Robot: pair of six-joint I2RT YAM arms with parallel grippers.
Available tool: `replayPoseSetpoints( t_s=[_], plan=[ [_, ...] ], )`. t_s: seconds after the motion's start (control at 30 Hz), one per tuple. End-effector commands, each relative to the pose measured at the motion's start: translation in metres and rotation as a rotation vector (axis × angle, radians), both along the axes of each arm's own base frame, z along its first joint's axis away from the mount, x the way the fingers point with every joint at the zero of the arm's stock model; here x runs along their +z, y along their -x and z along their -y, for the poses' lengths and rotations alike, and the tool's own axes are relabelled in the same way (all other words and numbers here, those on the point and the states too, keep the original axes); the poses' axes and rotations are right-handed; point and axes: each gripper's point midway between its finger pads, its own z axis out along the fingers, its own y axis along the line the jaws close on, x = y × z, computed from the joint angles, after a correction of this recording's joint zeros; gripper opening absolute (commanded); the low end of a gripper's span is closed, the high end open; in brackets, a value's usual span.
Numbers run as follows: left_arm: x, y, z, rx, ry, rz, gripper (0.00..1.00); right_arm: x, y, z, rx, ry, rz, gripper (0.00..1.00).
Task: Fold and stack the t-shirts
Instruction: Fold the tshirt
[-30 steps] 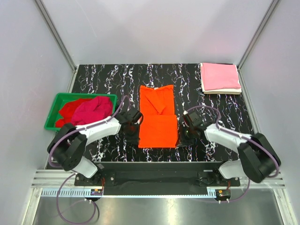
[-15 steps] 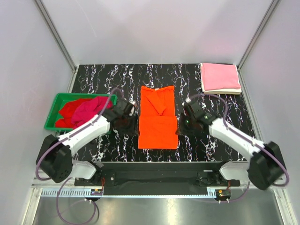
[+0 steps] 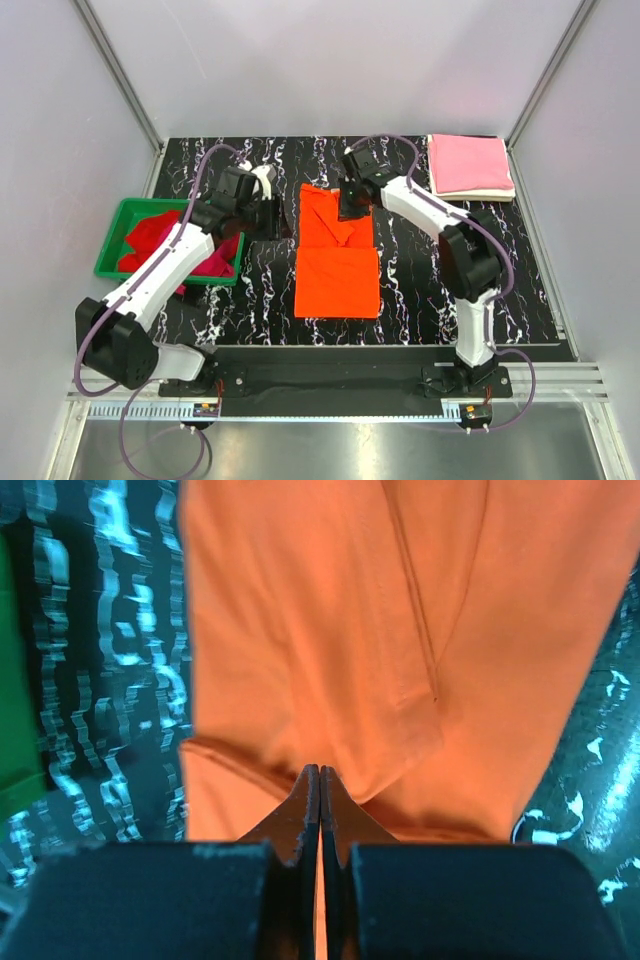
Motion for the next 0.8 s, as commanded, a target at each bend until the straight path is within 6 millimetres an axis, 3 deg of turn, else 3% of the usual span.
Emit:
replayPoseSetpoints(
  t_s=[0.0,0.1,0.27,0.4,0.67,0.77],
  plan=[
    [0.017,0.003,-0.003,-0.016,0.011,0.080,0.50,-0.028,-0.002,0.002,0.006,0.051,-0.049,0.00],
    [0.021,0.003,-0.005,-0.009,0.014,0.096,0.50,-0.061,-0.002,0.009,-0.024,0.100,-0.090,0.00],
    [0.019,0.000,-0.009,0.010,0.019,0.092,0.50,-0.078,-0.001,0.008,-0.014,0.110,-0.107,0.00],
    [0.015,-0.002,-0.010,0.013,0.026,0.070,0.50,-0.069,-0.003,0.007,-0.005,0.103,-0.088,0.00],
    [0.016,-0.004,-0.016,0.031,0.022,0.077,0.51,-0.023,-0.011,-0.008,0.044,0.019,-0.010,0.00],
    [0.014,-0.004,-0.015,0.025,0.024,0.070,0.51,-0.021,-0.018,-0.013,0.046,0.011,-0.001,0.00]
  ],
)
